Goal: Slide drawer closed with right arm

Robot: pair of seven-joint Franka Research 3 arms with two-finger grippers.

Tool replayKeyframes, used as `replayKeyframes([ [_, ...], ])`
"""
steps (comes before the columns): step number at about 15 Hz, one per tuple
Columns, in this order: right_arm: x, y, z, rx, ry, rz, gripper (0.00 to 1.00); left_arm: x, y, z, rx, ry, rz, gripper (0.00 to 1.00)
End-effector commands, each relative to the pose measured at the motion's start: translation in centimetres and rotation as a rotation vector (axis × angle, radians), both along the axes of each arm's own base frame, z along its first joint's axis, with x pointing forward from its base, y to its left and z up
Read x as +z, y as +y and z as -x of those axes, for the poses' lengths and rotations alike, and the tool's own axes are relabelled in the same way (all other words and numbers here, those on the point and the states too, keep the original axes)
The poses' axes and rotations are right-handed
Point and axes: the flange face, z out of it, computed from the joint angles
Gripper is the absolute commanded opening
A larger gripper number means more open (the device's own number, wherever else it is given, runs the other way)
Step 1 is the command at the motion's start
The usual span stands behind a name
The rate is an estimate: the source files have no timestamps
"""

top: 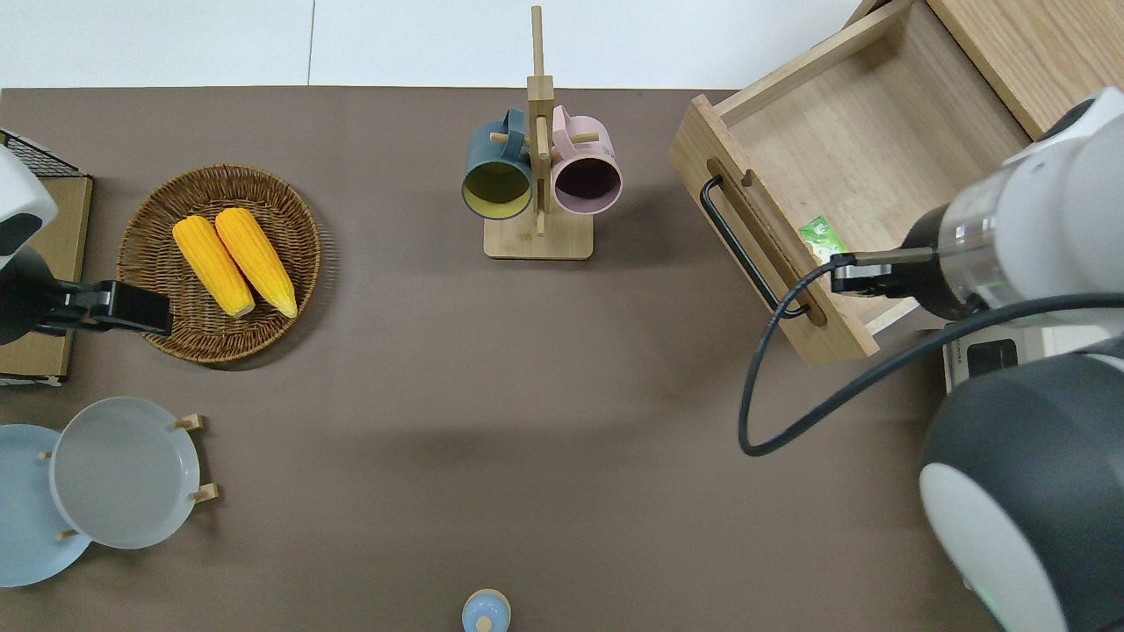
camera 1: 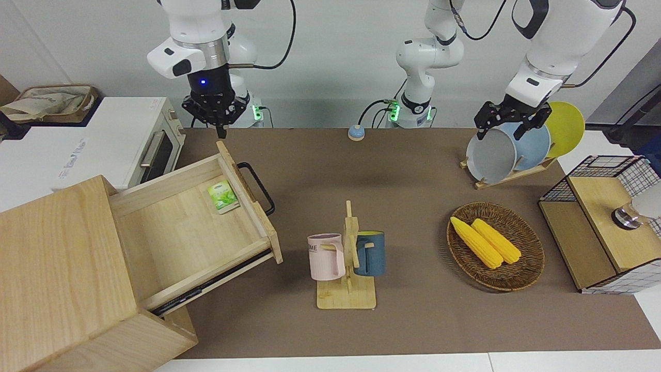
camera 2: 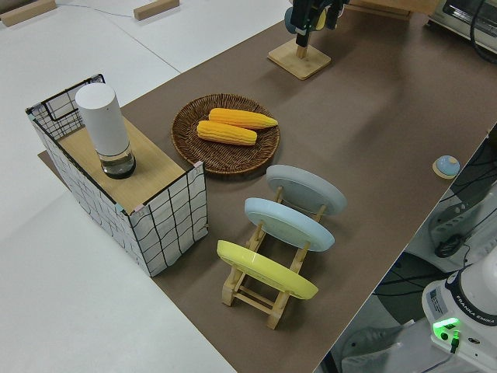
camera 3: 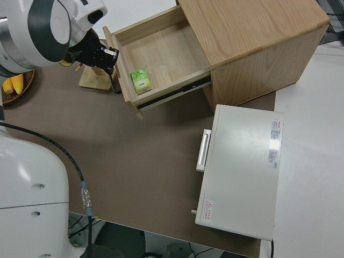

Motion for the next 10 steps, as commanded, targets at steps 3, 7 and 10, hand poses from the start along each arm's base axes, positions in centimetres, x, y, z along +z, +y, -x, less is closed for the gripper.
replayKeyframes([
  [3, -0.1, 5.7, 1.6, -0.175, -0.024, -0.015, 0.0, 0.4, 0.1, -0.2, -0.012, 0.005, -0.016, 0.99],
  [7, -2.3, 10.6, 1.8, -0.365, -0.032, -0.048, 0.0, 0.3, 0.1, -0.2, -0.012, 0.006, -0.016, 0.99],
  [10, -4.4, 12.1, 1.0, -0.531, -0.032, -0.079, 0.0, 0.4, 0.1, -0.2, -0.012, 0.005, -0.016, 0.99],
])
